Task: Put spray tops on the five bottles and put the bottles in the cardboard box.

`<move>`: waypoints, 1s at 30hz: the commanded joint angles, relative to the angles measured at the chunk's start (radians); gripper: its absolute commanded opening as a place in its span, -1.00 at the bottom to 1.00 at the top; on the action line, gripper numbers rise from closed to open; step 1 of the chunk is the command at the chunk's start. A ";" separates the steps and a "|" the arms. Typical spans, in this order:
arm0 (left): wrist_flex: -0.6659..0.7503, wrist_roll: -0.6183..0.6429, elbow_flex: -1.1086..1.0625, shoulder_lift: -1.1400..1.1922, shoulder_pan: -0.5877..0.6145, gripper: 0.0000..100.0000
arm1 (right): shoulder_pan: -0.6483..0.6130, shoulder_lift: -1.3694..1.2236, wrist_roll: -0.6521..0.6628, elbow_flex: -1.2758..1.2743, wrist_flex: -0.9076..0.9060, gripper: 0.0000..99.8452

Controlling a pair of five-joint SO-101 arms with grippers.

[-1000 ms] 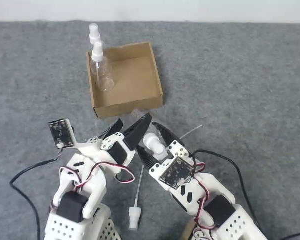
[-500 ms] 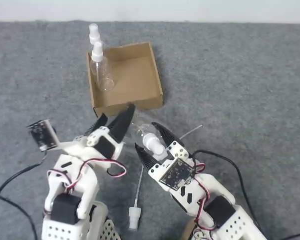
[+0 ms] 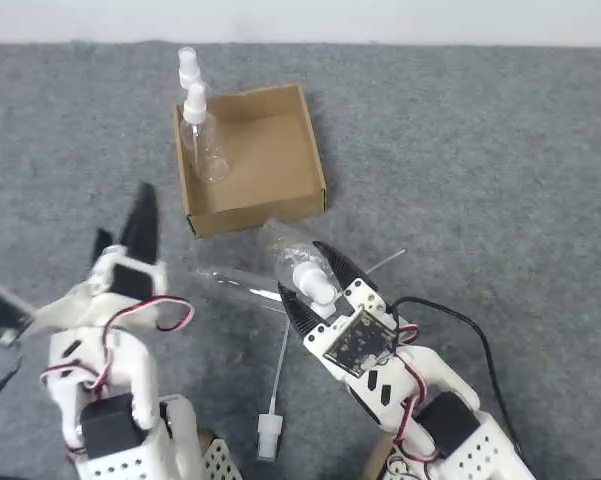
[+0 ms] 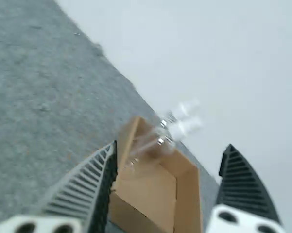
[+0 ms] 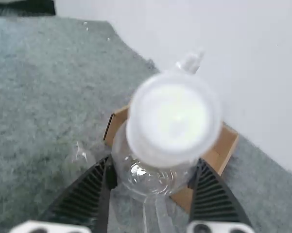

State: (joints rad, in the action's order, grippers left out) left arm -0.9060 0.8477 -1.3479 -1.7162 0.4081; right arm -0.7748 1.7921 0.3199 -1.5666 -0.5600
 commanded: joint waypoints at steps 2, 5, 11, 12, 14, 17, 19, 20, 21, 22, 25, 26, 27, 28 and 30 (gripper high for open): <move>0.011 0.075 -0.025 0.002 0.060 -0.36 | 0.018 0.015 -0.003 0.129 -0.004 -0.77; 0.041 0.081 -0.047 0.002 0.087 -0.36 | 0.018 -0.033 -0.002 0.181 -0.001 -0.77; 0.133 0.081 -0.124 0.002 0.123 -0.36 | 0.018 -0.297 -0.002 0.319 0.068 -0.77; 0.149 0.081 -0.131 0.002 0.133 -0.36 | 0.018 -0.344 -0.002 0.341 0.090 -0.77; 0.170 0.081 -0.142 0.002 0.153 -0.36 | 0.018 -0.438 -0.002 0.385 0.136 -0.77; 0.169 0.081 -0.147 0.002 0.161 -0.36 | 0.018 -0.573 -0.002 0.446 0.200 -0.77; 0.169 0.081 -0.148 0.002 0.161 -0.36 | 0.018 -0.657 -0.006 0.489 0.228 -0.77; 0.169 0.081 -0.148 0.002 0.161 -0.36 | 0.018 -0.696 -0.008 0.512 0.237 -0.77; 0.167 0.081 -0.148 0.002 0.161 -0.36 | 0.018 -0.734 -0.009 0.537 0.246 -0.77; 0.167 0.081 -0.151 0.002 0.161 -0.36 | 0.018 -0.769 -0.009 0.559 0.255 -0.77; 0.172 0.081 -0.163 0.002 0.161 -0.36 | 0.018 -0.872 -0.009 0.623 0.280 -0.77; 0.170 0.081 -0.163 0.002 0.161 -0.36 | 0.016 -0.906 -0.009 0.647 0.285 -0.77; 0.170 0.081 -0.163 0.002 0.161 -0.36 | 0.016 -0.940 -0.009 0.672 0.285 -0.77; 0.170 0.081 -0.163 0.002 0.161 -0.36 | 0.016 -0.975 -0.011 0.700 0.285 -0.77; 0.170 0.081 -0.163 0.002 0.161 -0.36 | 0.016 -1.049 -0.011 0.756 0.285 -0.77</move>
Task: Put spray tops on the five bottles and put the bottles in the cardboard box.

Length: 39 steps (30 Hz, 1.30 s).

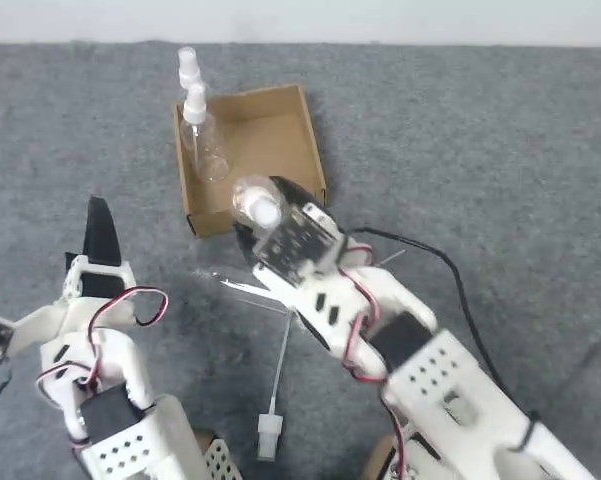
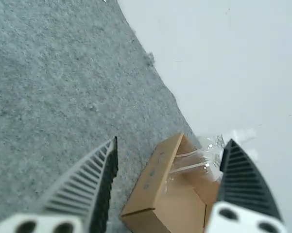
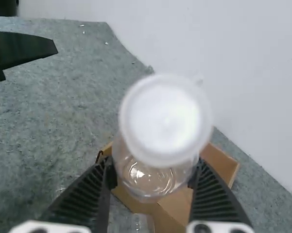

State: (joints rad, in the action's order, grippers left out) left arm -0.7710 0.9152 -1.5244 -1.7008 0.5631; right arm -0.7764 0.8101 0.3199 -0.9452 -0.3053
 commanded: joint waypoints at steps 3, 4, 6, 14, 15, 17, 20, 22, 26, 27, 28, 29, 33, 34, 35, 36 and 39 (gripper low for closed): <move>0.035 0.014 0.013 -0.014 0.006 -0.37 | 0.018 -0.179 -0.011 0.226 0.030 -0.77; 0.035 0.014 0.013 -0.014 0.006 -0.37 | 0.018 -0.214 -0.011 0.252 0.030 -0.77; 0.035 0.014 0.013 -0.014 0.006 -0.37 | 0.010 -0.286 -0.021 0.313 0.030 -0.77; 0.034 0.014 0.013 -0.014 0.006 -0.37 | 0.008 -0.539 -0.074 0.540 0.024 -0.77; 0.034 0.014 0.012 -0.014 0.006 -0.37 | 0.008 -0.565 -0.074 0.563 0.024 -0.77; 0.034 0.012 0.012 -0.014 0.005 -0.37 | 0.008 -0.621 -0.074 0.611 0.022 -0.77; 0.037 0.012 0.012 -0.014 0.003 -0.37 | 0.007 -0.704 -0.092 0.669 0.022 -0.77; 0.037 0.012 0.012 -0.014 0.003 -0.37 | 0.008 -0.754 -0.138 0.710 0.019 -0.77; 0.037 0.012 0.012 -0.014 0.005 -0.37 | 0.012 -0.832 -0.170 0.769 0.018 -0.77; 0.035 0.012 0.012 -0.014 0.005 -0.37 | 0.010 -0.846 -0.170 0.778 0.018 -0.77; 0.035 0.012 0.012 -0.014 0.005 -0.37 | 0.008 -0.860 -0.172 0.786 0.018 -0.77; 0.035 0.012 0.012 -0.014 0.003 -0.37 | 0.008 -0.872 -0.172 0.795 0.018 -0.77; 0.035 0.012 0.012 -0.014 0.003 -0.37 | 0.008 -0.915 -0.172 0.818 0.018 -0.77; 0.035 0.012 0.012 -0.014 0.002 -0.37 | 0.008 -0.924 -0.172 0.822 0.018 -0.77; 0.035 0.012 0.012 -0.014 0.002 -0.37 | 0.008 -0.934 -0.172 0.824 0.018 -0.77; 0.035 0.012 0.012 -0.014 0.002 -0.37 | 0.008 -0.943 -0.172 0.829 0.018 -0.77; 0.037 0.012 0.012 -0.014 0.002 -0.37 | 0.008 -0.972 -0.172 0.853 0.018 -0.77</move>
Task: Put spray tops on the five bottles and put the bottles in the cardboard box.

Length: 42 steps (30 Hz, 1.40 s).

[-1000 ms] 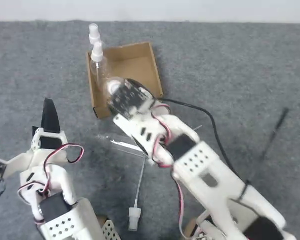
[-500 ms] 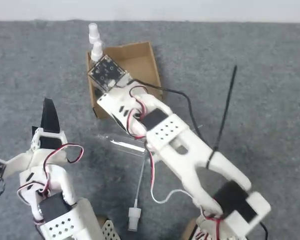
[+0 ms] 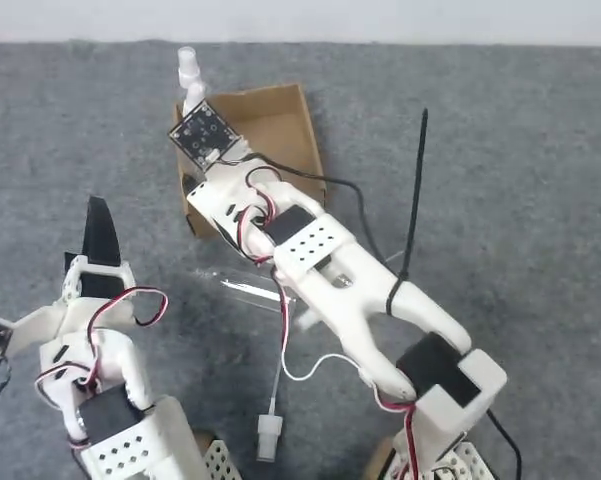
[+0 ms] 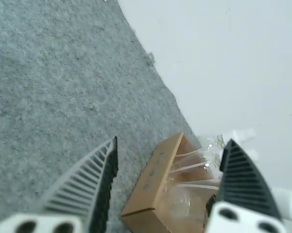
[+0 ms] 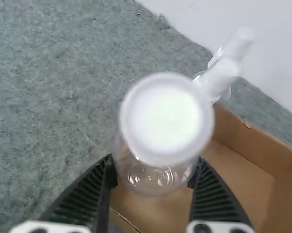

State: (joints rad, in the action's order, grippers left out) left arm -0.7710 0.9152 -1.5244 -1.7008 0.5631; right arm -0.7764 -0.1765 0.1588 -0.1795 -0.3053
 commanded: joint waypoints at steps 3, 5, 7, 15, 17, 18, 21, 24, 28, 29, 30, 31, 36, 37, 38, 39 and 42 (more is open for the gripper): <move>0.037 0.011 0.012 -0.014 0.002 -0.37 | 0.008 -0.015 -0.011 0.114 0.010 -0.77; 0.037 0.011 0.012 -0.014 0.002 -0.37 | 0.008 -0.038 -0.012 0.144 -0.022 -0.77; 0.037 0.011 0.012 -0.014 0.002 -0.37 | 0.007 -0.065 -0.040 0.184 -0.058 -0.77; 0.037 0.011 0.012 -0.014 0.000 -0.37 | 0.008 -0.171 -0.094 0.327 -0.194 -0.77; 0.037 0.011 0.012 -0.014 0.000 -0.37 | 0.008 -0.193 -0.094 0.344 -0.206 -0.77; 0.037 0.011 0.012 -0.014 0.000 -0.37 | 0.008 -0.200 -0.095 0.348 -0.206 -0.77; 0.035 0.011 0.012 -0.014 0.000 -0.37 | 0.008 -0.219 -0.095 0.353 -0.205 -0.77; 0.035 0.011 0.012 -0.014 0.000 -0.37 | 0.008 -0.229 -0.095 0.353 -0.205 -0.77; 0.035 0.011 0.012 -0.014 0.000 -0.37 | 0.008 -0.242 -0.095 0.353 -0.205 -0.77; 0.035 0.011 0.012 -0.014 0.000 -0.37 | 0.008 -0.245 -0.095 0.353 -0.203 -0.76; 0.035 0.011 0.012 -0.014 0.000 -0.37 | 0.008 -0.245 -0.095 0.353 -0.202 -0.76; 0.035 0.011 0.012 -0.014 0.000 -0.37 | 0.008 -0.245 -0.095 0.353 -0.202 -0.76; 0.035 0.009 0.012 -0.014 0.000 -0.37 | 0.008 -0.245 -0.095 0.353 -0.200 -0.76; 0.035 0.009 0.012 -0.014 0.000 -0.37 | 0.008 -0.245 -0.094 0.353 -0.200 -0.76; 0.035 0.009 0.012 -0.014 0.000 -0.37 | 0.008 -0.245 -0.094 0.353 -0.200 -0.76; 0.035 0.009 0.012 -0.014 0.000 -0.37 | 0.008 -0.245 -0.092 0.353 -0.200 -0.76; 0.035 0.009 0.012 -0.014 0.000 -0.37 | 0.008 -0.246 -0.089 0.353 -0.199 -0.76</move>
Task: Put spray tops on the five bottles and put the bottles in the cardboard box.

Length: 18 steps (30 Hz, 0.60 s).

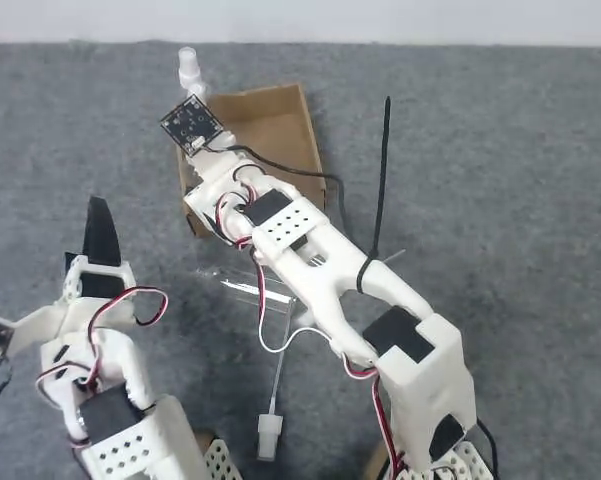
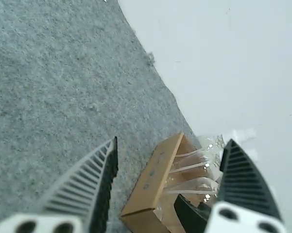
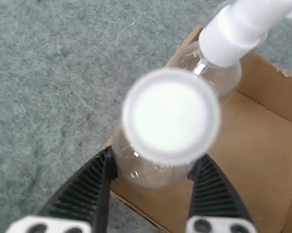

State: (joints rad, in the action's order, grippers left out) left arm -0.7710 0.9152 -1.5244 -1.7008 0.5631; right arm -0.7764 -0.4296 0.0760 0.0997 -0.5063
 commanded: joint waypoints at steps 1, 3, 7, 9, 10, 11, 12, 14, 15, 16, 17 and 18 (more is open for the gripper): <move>0.035 0.009 0.012 -0.014 0.000 -0.37 | 0.008 0.007 -0.006 0.074 0.002 -0.76; 0.035 0.009 0.012 -0.014 0.000 -0.37 | 0.008 0.007 -0.006 0.074 -0.002 -0.72; 0.034 0.009 0.012 -0.014 0.000 -0.37 | 0.004 0.007 -0.011 0.072 -0.004 -0.61; 0.034 0.009 0.012 -0.014 0.000 -0.37 | -0.001 0.007 -0.011 0.071 -0.004 -0.61; 0.034 0.009 0.012 -0.014 0.000 -0.37 | -0.004 0.007 -0.011 0.071 -0.004 -0.61; 0.034 0.009 0.012 -0.014 0.000 -0.37 | -0.004 0.007 -0.011 0.071 -0.004 -0.61; 0.034 0.009 0.012 -0.014 0.000 -0.37 | -0.004 0.007 -0.011 0.071 -0.004 -0.61; 0.034 0.009 0.012 -0.014 0.000 -0.37 | -0.004 0.007 -0.011 0.071 -0.004 -0.61; 0.034 0.009 0.012 -0.014 0.000 -0.37 | -0.004 0.008 -0.011 0.071 -0.004 -0.61; 0.034 0.009 0.012 -0.014 0.000 -0.37 | -0.004 0.008 -0.011 0.071 -0.004 -0.61; 0.034 0.009 0.012 -0.014 0.000 -0.37 | -0.004 0.010 -0.011 0.071 -0.004 -0.61; 0.034 0.009 0.012 -0.014 0.000 -0.37 | -0.004 0.012 -0.011 0.071 -0.004 -0.61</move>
State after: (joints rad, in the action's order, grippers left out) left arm -0.7710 0.9152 -1.5244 -1.7008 0.5631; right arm -0.7779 -0.4296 0.0760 0.0997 -0.5063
